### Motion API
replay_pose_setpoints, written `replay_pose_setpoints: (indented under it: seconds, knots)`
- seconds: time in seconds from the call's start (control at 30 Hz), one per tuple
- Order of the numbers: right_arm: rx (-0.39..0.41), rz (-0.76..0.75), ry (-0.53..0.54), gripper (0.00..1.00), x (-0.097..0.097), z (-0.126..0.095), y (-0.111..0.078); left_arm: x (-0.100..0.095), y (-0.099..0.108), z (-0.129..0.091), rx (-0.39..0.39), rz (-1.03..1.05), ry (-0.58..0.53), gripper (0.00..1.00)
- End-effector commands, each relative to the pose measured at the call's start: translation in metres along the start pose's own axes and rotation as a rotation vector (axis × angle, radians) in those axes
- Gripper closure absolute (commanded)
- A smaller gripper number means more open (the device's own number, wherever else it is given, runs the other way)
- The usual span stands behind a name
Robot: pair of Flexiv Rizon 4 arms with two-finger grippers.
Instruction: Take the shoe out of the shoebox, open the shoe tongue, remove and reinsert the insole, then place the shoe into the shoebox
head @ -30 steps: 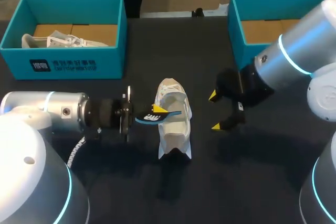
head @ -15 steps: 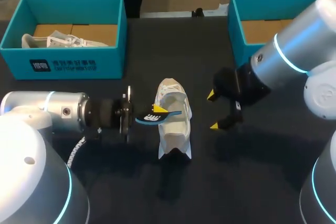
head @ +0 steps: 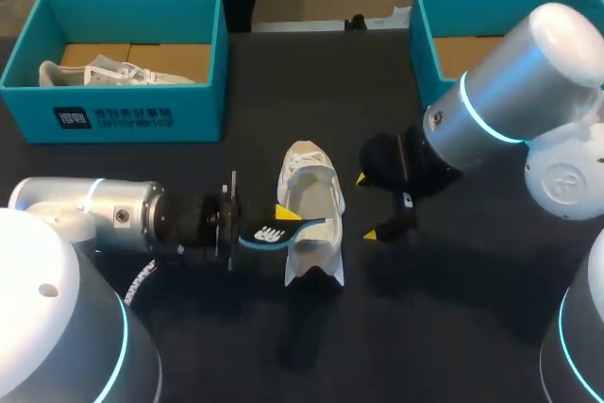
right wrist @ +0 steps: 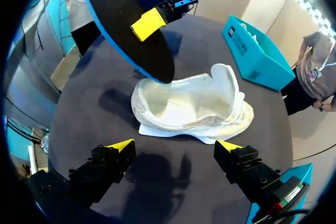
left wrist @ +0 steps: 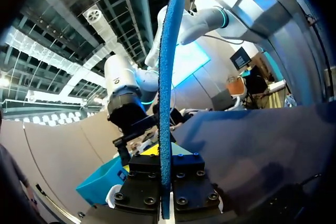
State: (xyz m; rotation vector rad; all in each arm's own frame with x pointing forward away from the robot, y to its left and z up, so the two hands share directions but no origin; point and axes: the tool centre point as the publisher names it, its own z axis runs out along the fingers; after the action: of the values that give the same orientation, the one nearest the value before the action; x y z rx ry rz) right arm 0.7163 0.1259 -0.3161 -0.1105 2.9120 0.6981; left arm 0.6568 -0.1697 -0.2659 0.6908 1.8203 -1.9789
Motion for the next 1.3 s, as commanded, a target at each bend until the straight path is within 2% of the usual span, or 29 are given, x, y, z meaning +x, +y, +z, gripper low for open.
replay_pose_setpoints:
  seconds: [0.03,0.2,0.57,0.8,1.3]
  knots:
    - [0.012,-0.001,-0.003,0.0,-0.001,0.008,0.004,0.003,0.009,0.003,0.011,0.007,-0.002,1.0]
    - [0.01,0.006,0.01,0.0,0.0,0.013,0.0,0.003,0.01,0.007,0.008,0.02,-0.004,1.0]
    - [0.05,-0.056,0.034,0.0,-0.001,0.019,0.014,0.002,0.009,0.009,0.009,0.027,-0.019,1.0]
    - [0.05,-0.064,0.035,0.0,0.0,0.018,0.012,0.0,0.011,0.011,0.009,0.031,-0.02,1.0]
    - [0.061,-0.047,0.011,0.0,0.001,0.015,0.011,0.001,0.033,0.016,0.021,0.038,-0.014,1.0]
